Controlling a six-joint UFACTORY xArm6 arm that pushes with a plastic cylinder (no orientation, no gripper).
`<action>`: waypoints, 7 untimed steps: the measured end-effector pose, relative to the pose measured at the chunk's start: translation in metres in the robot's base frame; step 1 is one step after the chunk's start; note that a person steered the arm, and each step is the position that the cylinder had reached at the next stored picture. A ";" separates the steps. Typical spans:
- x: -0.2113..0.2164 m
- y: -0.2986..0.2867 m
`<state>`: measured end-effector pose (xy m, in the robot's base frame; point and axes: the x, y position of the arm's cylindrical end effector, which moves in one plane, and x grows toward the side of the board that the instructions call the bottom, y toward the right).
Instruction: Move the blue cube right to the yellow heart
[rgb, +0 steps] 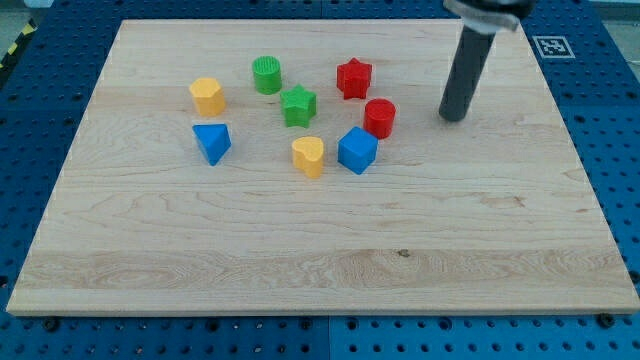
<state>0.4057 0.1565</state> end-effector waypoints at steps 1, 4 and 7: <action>0.019 -0.010; 0.052 -0.151; 0.043 -0.202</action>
<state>0.4488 -0.0457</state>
